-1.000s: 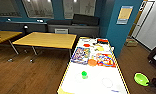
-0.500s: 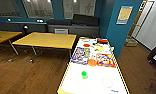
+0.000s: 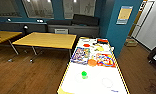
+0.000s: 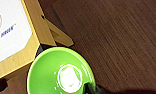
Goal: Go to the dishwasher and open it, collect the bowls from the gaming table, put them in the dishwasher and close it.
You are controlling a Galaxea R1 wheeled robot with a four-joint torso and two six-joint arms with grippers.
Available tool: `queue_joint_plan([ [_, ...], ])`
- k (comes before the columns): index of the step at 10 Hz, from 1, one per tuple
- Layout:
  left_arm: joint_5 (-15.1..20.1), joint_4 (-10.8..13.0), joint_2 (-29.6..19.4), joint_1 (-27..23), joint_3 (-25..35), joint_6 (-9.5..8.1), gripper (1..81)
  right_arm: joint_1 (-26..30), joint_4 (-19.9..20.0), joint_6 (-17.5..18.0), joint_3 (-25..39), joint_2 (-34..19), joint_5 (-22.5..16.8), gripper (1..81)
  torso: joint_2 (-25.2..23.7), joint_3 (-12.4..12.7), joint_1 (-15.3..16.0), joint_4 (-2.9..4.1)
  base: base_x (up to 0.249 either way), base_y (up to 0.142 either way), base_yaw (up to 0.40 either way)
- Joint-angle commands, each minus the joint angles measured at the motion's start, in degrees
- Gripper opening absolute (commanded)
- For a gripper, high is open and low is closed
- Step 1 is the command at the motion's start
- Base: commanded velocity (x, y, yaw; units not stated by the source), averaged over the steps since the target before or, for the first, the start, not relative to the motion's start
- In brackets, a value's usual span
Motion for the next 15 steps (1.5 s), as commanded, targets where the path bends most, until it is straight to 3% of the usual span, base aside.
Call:
queue_joint_plan([
  [1,2.47,0.21,-0.87,-1.32,0.95,0.24,81.1,-14.29,-4.86,-2.33,-0.79,3.56,16.57,1.0,0.0,0.0,0.0,0.0,0.0,0.0,0.0],
  [3,2.56,0.21,-1.04,-1.32,0.86,0.24,81.1,-19.3,-7.25,-2.95,-0.26,5.86,18.71,1.0,0.0,0.0,0.0,0.0,0.0,0.0,0.0],
  [4,2.56,-0.05,-1.39,-1.32,1.13,0.16,81.1,-22.63,-6.11,-6.11,0.0,7.88,20.46,1.0,0.0,0.0,0.0,0.0,0.0,0.0,0.0],
  [5,2.56,-0.14,-1.65,-1.4,1.22,0.16,81.1,-25.36,-1.25,-11.92,0.26,9.88,23.25,1.0,0.0,0.0,0.0,0.0,0.0,0.0,0.0],
  [7,2.56,-0.32,-3.14,-1.76,3.48,0.16,81.1,-28.44,8.54,-24.52,1.41,12.96,24.24,1.0,0.0,0.0,-0.02,0.0,0.0,0.0,0.0],
  [8,2.56,-0.32,-4.91,-1.93,6.84,0.16,81.1,-29.42,9.89,-27.29,1.06,15.17,24.16,1.0,-0.02,0.0,-0.02,0.0,0.0,0.0,0.0],
  [10,2.56,-0.32,-10.45,-2.89,15.89,0.16,81.1,-30.29,4.0,-27.3,-4.74,21.06,24.16,1.0,-0.02,0.02,-0.05,0.0,0.0,0.0,0.0],
  [11,2.64,-0.32,-13.52,-3.51,20.46,0.16,81.1,-31.09,2.95,-27.38,-7.47,23.61,24.16,1.0,-0.02,0.02,-0.05,0.0,0.0,0.0,0.0],
  [13,2.56,-0.49,-20.29,-5.44,30.39,0.07,81.1,-31.44,3.12,-27.12,-11.78,27.3,24.16,1.0,-0.02,0.02,-0.05,0.0,0.0,0.0,0.0],
  [15,2.47,-0.41,-28.46,-6.5,39.18,-1.25,81.1,-32.14,3.21,-27.21,-14.94,29.59,24.24,1.0,-0.02,0.02,-0.07,0.0,0.0,0.0,0.0],
])
